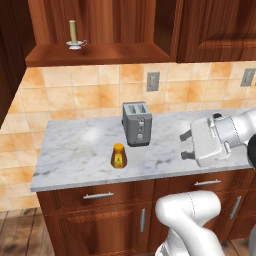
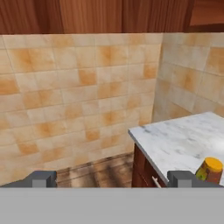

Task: Pick the honey bottle and honey bottle from the counter and place them in the cabinets closest to them.

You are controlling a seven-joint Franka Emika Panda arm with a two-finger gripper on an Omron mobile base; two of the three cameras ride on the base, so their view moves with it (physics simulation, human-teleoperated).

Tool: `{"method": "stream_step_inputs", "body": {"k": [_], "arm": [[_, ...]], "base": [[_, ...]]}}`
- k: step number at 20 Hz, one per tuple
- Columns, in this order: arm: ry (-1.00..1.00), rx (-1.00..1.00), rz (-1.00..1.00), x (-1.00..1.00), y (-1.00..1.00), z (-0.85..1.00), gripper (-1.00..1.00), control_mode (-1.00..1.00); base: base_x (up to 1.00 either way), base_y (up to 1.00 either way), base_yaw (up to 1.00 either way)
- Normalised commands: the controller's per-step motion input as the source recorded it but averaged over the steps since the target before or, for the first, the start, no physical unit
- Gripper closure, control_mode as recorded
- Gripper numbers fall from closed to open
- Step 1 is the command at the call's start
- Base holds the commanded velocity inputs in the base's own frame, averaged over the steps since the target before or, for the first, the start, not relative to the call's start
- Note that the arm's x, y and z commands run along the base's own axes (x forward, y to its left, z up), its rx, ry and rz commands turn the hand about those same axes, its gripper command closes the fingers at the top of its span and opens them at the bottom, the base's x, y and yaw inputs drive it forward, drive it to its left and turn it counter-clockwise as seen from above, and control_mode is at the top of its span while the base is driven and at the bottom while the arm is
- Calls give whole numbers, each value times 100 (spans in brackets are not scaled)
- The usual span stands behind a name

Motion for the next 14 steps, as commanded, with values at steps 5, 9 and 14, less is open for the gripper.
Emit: {"method": "stream_step_inputs", "body": {"k": [5, 9, 14], "arm": [[-9, 2, -3, 6, 0, -59, -100, -100], [-11, 7, -3, 12, 0, -61, -100, -100], [-14, 11, -9, 32, 5, -60, -100, -100]], "base": [[0, 0, 0], [0, 0, 0], [0, 0, 0]]}}
